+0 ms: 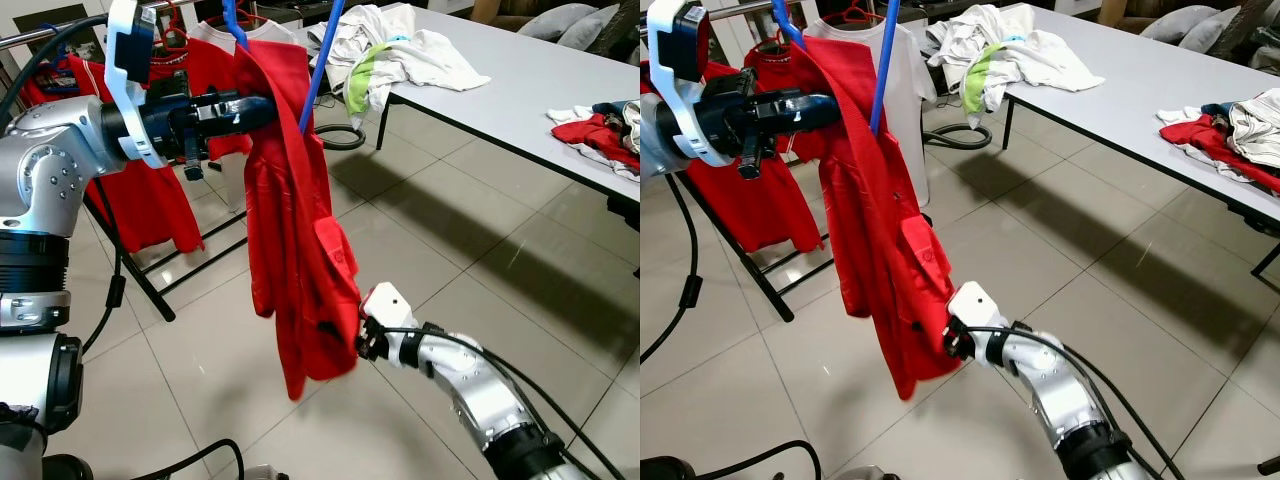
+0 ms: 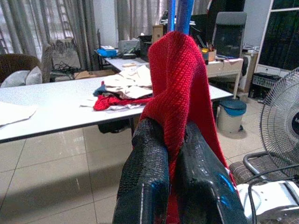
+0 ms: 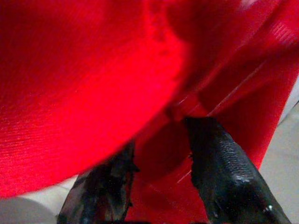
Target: Hang hanger
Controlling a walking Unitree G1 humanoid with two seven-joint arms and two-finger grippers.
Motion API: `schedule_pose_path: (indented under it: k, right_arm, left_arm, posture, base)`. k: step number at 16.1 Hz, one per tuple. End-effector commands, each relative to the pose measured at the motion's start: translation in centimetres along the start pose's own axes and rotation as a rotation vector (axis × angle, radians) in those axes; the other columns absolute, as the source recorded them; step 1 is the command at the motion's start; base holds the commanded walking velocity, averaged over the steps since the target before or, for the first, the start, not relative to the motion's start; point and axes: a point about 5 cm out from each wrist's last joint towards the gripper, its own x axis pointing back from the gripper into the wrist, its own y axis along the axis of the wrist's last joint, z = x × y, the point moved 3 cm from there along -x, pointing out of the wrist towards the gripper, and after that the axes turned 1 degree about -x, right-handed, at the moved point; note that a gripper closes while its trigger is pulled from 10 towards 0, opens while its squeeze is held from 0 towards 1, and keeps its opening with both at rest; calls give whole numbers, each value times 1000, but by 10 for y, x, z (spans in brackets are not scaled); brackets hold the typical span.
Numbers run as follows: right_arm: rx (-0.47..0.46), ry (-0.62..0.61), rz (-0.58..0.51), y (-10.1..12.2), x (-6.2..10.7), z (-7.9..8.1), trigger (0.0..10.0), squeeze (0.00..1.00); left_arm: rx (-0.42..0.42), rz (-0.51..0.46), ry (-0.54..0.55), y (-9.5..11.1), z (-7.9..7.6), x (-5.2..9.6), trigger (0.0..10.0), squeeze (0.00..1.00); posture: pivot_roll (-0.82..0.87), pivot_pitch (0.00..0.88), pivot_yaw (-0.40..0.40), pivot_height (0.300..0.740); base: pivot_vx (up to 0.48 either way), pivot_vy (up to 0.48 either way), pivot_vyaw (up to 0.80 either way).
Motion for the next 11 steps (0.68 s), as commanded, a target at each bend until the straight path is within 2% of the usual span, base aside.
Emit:
schedule_pose_path:
  k: [1, 3, 5, 6, 7, 9, 10, 11]
  right_arm:
    - [20, -14, -36, 8, 1, -6, 0, 0]
    - [42, -95, -100, 18, 3, -19, 0, 0]
    - [68, -129, -101, 18, 5, -24, 0, 0]
    - [72, -134, -99, 17, 7, -24, 2588, 0]
    - [85, -141, -104, 17, 10, -23, 10000, 0]
    - [107, -114, -156, 22, 19, -13, 10000, 0]
    - [144, -127, -226, 29, 30, -5, 10000, 1000]
    - [156, -150, -222, 27, 35, -6, 10000, 1000]
  left_arm:
    - [-57, -28, -8, 19, -2, 3, 0, 0]
    - [-50, -30, -9, 19, -3, 4, 0, 0]
    - [-48, -31, -11, 20, -3, 6, 0, 0]
    - [-48, -33, -12, 21, -3, 6, 0, 0]
    - [-54, -41, -3, 22, -2, 6, 0, 0]
    - [-78, -72, 61, 25, 7, 8, 0, 0]
    - [-69, -94, 83, 25, 9, 11, 0, 0]
    - [-64, -104, 77, 25, 8, 12, 0, 0]
  posture:
    - [64, 0, 47, 740]
    - [65, 0, 49, 740]
    - [68, 0, 52, 740]
    - [73, 0, 48, 740]
    - [75, 0, 47, 740]
    - [84, 0, 47, 740]
    - [86, 0, 50, 740]
    - [84, 0, 53, 740]
  base:
    - [0, 0, 0]
    - [0, 0, 0]
    - [0, 0, 0]
    - [0, 0, 0]
    - [0, 0, 0]
    - [0, 0, 0]
    - [0, 0, 0]
    - [0, 0, 0]
